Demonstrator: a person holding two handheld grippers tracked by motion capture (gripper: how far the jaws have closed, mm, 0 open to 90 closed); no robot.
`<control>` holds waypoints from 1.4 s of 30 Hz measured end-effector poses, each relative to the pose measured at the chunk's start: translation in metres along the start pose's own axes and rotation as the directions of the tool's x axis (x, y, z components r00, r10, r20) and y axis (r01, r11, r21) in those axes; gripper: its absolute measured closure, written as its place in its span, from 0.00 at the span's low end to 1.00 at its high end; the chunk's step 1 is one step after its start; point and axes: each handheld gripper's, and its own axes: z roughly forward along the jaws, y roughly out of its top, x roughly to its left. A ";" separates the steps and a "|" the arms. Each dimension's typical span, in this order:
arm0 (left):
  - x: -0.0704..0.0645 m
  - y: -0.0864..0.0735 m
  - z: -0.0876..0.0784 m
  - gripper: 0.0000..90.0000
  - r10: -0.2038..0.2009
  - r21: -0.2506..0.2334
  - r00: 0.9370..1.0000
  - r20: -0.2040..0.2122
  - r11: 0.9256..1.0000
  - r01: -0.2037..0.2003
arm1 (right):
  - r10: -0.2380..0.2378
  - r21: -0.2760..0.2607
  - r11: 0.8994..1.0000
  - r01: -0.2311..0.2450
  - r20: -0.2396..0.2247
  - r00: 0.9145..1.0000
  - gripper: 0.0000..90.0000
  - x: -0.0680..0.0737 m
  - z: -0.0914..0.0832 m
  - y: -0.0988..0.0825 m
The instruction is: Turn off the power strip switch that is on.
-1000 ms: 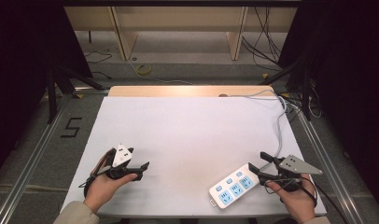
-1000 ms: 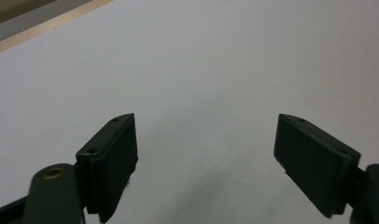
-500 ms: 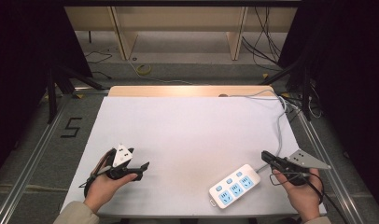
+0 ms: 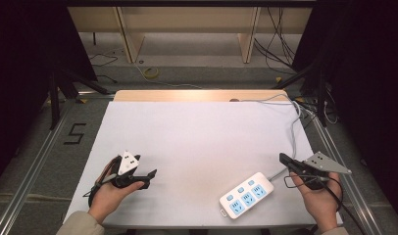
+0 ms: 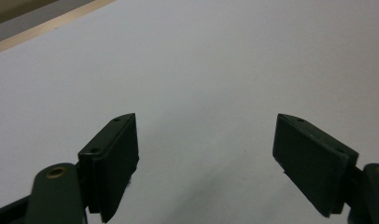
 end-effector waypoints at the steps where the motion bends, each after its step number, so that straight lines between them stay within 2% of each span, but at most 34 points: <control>1: 0.000 0.000 0.000 0.25 -0.003 -0.002 1.000 0.001 1.000 0.003 | -0.001 0.002 1.000 0.001 0.001 1.000 1.00 0.000 0.000 0.001; 28: 0.000 0.001 0.000 0.25 0.003 -0.008 1.000 -0.002 1.000 -0.003 | -0.030 0.017 0.999 0.030 0.004 1.000 1.00 -0.001 0.007 0.024; 42: 0.000 0.000 0.000 0.25 0.007 -0.008 1.000 -0.004 1.000 -0.007 | -0.052 0.051 0.997 0.053 -0.025 0.998 1.00 0.006 0.014 0.031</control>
